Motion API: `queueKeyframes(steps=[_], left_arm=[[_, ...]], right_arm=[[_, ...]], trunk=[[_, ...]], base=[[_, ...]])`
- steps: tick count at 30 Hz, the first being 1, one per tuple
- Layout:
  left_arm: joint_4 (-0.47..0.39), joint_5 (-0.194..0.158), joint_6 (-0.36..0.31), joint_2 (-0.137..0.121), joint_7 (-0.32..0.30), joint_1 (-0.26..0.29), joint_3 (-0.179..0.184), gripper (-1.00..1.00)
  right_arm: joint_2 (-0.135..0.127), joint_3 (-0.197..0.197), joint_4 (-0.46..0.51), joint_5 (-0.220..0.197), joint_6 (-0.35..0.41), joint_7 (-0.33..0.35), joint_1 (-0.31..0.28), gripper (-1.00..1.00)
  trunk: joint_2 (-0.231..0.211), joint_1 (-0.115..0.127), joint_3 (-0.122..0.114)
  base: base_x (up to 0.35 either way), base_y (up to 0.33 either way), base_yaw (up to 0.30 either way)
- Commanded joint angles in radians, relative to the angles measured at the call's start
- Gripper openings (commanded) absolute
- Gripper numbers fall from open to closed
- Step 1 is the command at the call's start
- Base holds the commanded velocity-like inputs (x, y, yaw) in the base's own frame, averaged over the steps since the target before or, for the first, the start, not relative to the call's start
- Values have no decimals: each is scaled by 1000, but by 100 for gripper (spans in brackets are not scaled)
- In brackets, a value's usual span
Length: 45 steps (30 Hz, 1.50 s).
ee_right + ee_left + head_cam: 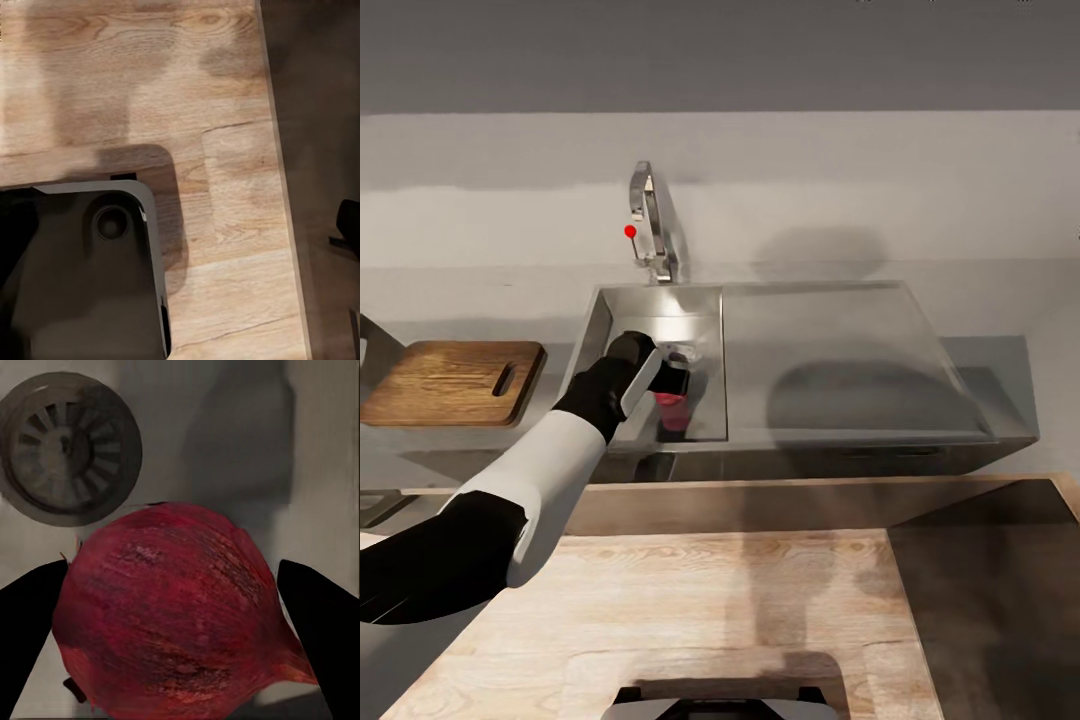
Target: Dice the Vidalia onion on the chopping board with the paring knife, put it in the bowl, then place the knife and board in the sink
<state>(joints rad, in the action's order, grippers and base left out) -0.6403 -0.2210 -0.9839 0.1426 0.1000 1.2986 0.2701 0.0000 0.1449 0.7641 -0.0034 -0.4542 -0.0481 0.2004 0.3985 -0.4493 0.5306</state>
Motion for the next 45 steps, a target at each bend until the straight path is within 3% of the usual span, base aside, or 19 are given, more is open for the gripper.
queueKeyframes(steps=[1,14,18,25,30,39,45], left_arm=[[-5,-11,-7,-1,10,1,4,-100],[-104,-11,-24,-8,10,1,3,-100],[-197,-12,-26,-29,10,-4,3,-100],[-564,-15,-27,-60,10,-136,-2,-100],[-728,-14,-27,-68,10,-235,-3,-100],[-881,-16,-27,-107,10,-353,-21,-100],[-903,-17,-27,-110,9,-368,-46,-100]], right_arm=[[0,-1,1,0,-1,-3,1,100],[0,-1,1,0,-1,-3,1,100],[0,-1,1,0,-1,-3,1,100],[0,-1,-2,0,-1,-3,1,100],[-1,-1,-6,0,-1,-3,1,100],[-1,-1,-6,0,-1,-3,1,100],[-1,-1,-6,0,-1,-3,1,100]], trunk=[[2,-1,0],[2,-1,-20],[2,-1,-26],[2,-1,-37],[2,-1,-45],[2,-1,-59],[2,-1,-69]], base=[[0,0,0],[0,0,0],[0,0,0],[0,0,0],[0,0,0],[0,0,0],[0,3,0]])
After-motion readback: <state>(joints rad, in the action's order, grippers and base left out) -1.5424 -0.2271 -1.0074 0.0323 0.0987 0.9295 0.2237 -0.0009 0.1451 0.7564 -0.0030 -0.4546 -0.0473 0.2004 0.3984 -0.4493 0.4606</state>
